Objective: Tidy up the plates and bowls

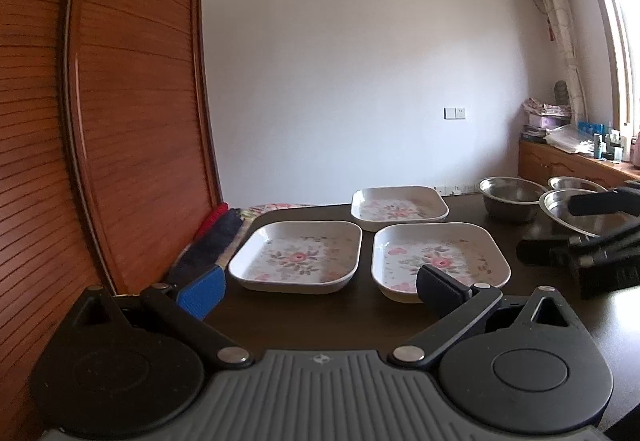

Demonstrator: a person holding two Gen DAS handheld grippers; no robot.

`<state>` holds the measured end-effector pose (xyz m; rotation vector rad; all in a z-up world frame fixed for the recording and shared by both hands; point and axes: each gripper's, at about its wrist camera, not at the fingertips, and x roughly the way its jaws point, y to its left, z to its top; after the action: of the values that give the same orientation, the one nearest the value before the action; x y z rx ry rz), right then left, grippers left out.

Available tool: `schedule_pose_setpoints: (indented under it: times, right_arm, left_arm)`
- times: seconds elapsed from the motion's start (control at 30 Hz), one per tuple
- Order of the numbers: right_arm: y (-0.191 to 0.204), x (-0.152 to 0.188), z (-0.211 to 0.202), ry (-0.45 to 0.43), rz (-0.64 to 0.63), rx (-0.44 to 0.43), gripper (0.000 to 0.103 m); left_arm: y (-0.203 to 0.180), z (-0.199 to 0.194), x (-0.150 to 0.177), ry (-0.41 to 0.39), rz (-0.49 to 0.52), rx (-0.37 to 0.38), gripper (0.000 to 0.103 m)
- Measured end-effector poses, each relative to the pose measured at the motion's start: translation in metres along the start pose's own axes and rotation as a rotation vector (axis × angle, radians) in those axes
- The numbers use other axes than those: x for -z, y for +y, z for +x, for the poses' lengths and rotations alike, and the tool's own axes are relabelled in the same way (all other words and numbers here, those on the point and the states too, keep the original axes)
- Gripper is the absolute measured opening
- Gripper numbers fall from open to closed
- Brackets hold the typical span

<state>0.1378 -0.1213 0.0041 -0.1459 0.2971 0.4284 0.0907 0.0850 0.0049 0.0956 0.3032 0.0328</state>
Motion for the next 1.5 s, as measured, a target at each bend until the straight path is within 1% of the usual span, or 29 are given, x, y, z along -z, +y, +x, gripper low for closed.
schedule_pose_setpoints:
  times: [0.03,0.07,0.13,0.27,0.4,0.47,0.53,0.67,0.8,0.9,0.93,1.07,1.13,1.17,1.2,1.33,1.5]
  right_arm:
    - [-0.003,-0.003,0.004,0.010,-0.001,-0.008,0.096]
    - [-0.007,-0.006,0.007,0.019,-0.001,-0.014,0.090]
    - [-0.015,-0.014,0.015,0.039,-0.002,-0.029,0.089]
    - [-0.029,-0.030,0.034,0.082,-0.029,-0.050,0.085]
    - [-0.042,-0.046,0.056,0.145,-0.052,-0.079,0.082]
    - [-0.049,-0.051,0.067,0.184,-0.053,-0.100,0.080]
    - [-0.057,-0.055,0.079,0.225,-0.050,-0.124,0.078]
    - [-0.070,-0.061,0.100,0.297,-0.052,-0.159,0.074]
    - [-0.073,-0.061,0.120,0.369,-0.071,-0.178,0.067]
    - [-0.071,-0.059,0.135,0.420,-0.103,-0.161,0.065]
    - [-0.072,-0.059,0.137,0.430,-0.106,-0.157,0.065]
    - [-0.075,-0.058,0.147,0.448,-0.097,-0.149,0.064]
    - [-0.079,-0.058,0.150,0.458,-0.084,-0.149,0.064]
    - [-0.081,-0.058,0.152,0.461,-0.076,-0.150,0.064]
    - [-0.082,-0.058,0.153,0.464,-0.072,-0.146,0.064]
    - [-0.089,-0.057,0.158,0.481,-0.060,-0.136,0.064]
    - [-0.090,-0.056,0.163,0.505,-0.039,-0.145,0.064]
  left_arm:
    - [0.001,0.004,-0.001,0.004,0.001,0.007,0.103]
    - [0.002,0.008,-0.002,0.006,0.003,0.013,0.103]
    - [0.003,0.015,-0.005,0.021,0.000,0.022,0.103]
    - [0.005,0.031,-0.011,0.056,0.000,0.065,0.103]
    - [0.003,0.049,-0.013,0.104,0.003,0.147,0.103]
    - [0.002,0.056,-0.015,0.122,0.009,0.155,0.102]
    - [0.001,0.063,-0.016,0.137,0.015,0.174,0.096]
    - [0.001,0.079,-0.017,0.197,-0.007,0.230,0.077]
    - [-0.003,0.091,-0.020,0.227,-0.014,0.251,0.066]
    - [-0.004,0.098,-0.022,0.240,-0.022,0.261,0.061]
    - [-0.005,0.100,-0.022,0.246,-0.024,0.265,0.056]
    - [-0.007,0.105,-0.019,0.266,-0.027,0.276,0.050]
    - [-0.008,0.107,-0.018,0.271,-0.023,0.273,0.048]
    - [-0.009,0.107,-0.018,0.276,-0.022,0.276,0.044]
    - [-0.009,0.108,-0.017,0.281,-0.020,0.281,0.042]
    - [-0.011,0.112,-0.015,0.292,-0.012,0.280,0.041]
    - [-0.011,0.113,-0.013,0.295,-0.019,0.281,0.041]
